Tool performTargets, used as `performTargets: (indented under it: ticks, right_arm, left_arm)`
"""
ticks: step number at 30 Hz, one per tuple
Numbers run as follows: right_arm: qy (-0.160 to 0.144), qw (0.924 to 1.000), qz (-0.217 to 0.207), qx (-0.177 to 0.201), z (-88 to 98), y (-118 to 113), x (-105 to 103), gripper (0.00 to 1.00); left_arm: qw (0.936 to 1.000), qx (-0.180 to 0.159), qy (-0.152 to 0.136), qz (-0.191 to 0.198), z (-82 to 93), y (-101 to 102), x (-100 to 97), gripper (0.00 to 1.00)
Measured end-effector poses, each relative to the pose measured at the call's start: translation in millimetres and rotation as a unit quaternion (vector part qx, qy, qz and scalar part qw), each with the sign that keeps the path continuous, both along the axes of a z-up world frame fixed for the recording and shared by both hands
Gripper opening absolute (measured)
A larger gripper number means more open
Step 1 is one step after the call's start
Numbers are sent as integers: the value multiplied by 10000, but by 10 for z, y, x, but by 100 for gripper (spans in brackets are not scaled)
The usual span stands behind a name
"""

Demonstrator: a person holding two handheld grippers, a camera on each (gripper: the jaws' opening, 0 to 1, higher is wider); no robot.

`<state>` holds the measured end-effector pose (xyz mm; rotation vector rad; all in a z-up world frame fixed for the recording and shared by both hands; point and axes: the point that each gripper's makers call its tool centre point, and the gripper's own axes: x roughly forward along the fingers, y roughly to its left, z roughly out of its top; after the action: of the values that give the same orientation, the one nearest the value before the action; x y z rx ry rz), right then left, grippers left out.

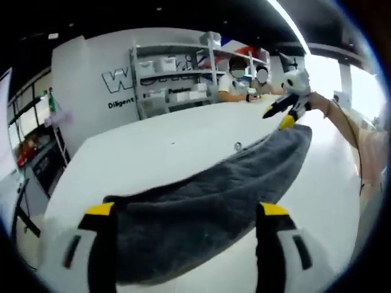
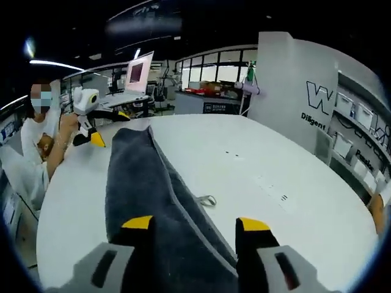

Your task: Fold the towel on the table until its edges align and the towel forms a compact rectangular stack.

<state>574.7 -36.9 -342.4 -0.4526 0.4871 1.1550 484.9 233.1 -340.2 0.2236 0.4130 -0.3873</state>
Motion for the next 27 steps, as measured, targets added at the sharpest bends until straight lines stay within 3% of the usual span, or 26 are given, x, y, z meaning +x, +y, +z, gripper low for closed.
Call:
performTargets:
  ticks: [3, 9, 14, 22, 27]
  right_arm:
    - [111, 9996, 233, -151, -125, 253, -13, 49]
    - [260, 9978, 540, -273, -294, 535, -73, 29]
    - [362, 9967, 554, -476, -442, 575, -64, 28]
    - [611, 9947, 507, -650, -625, 580, -36, 18]
    - [857, 9932, 522, -598, -643, 565, -88, 3]
  left_arm:
    - [10000, 17, -7, -32, 3, -13, -5, 99]
    - [9999, 66, 45, -85, -23, -32, -6, 99]
    - [9999, 60, 11, -128, -2, -61, -14, 99]
    - [9996, 82, 87, -243, -42, -125, -30, 99]
    - [9994, 99, 110, -302, -54, -156, -34, 99]
